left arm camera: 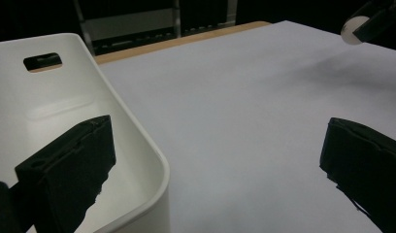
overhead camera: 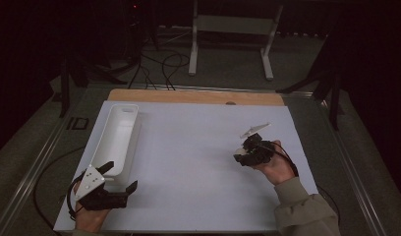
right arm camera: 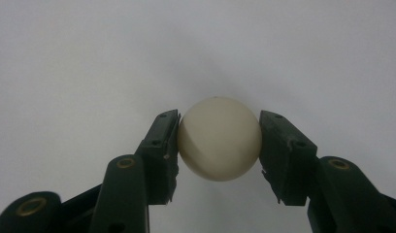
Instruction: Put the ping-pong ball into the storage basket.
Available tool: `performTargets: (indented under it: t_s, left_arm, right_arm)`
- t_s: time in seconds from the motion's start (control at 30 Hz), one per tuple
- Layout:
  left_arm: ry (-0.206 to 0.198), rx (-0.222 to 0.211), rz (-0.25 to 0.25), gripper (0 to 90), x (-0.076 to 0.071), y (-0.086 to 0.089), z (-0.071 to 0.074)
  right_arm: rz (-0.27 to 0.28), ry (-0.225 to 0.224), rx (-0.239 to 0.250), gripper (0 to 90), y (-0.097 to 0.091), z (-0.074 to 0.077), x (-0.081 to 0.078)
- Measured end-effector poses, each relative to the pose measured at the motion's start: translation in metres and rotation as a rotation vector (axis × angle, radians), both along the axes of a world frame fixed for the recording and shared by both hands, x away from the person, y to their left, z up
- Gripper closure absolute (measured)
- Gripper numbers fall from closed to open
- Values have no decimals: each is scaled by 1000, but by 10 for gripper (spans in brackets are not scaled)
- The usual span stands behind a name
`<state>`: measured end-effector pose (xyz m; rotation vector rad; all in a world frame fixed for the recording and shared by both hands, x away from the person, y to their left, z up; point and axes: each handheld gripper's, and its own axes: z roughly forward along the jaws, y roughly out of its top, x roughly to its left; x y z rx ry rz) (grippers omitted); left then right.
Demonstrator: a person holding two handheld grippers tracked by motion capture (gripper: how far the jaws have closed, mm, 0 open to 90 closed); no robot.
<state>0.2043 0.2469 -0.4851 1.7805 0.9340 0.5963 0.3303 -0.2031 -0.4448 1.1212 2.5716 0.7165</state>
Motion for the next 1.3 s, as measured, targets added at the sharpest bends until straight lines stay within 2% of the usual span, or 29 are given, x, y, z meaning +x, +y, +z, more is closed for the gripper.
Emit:
performTargets:
  t_s: [0.53, 1.3]
  left_arm:
    - [2, -3, 0, 0, 0, 1, 0]
    - [7, -14, 7, 0, 2, 4, -4]
  right_arm:
    - [19, -21, -17, 508, 10, 14, 1]
    - [40, -61, -12, 508, 22, 30, 2]
